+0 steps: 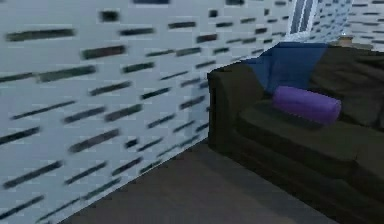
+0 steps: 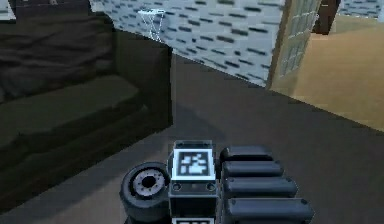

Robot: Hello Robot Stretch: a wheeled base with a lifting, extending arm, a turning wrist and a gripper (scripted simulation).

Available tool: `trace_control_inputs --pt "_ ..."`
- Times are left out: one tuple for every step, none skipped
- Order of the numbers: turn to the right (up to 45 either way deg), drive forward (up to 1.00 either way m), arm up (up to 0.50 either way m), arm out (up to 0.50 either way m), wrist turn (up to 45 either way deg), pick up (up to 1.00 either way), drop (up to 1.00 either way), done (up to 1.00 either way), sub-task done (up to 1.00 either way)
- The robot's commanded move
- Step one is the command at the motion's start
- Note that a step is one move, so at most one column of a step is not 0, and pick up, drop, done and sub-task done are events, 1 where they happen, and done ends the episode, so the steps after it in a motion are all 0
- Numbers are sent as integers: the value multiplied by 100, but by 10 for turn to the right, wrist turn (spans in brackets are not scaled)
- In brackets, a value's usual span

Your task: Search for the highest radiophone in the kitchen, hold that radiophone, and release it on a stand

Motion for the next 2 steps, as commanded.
trace_control_inputs --pt "-450 0 0 0 0 0 0 0 0" --pt "-450 0 0 0 0 0 0 0 0"
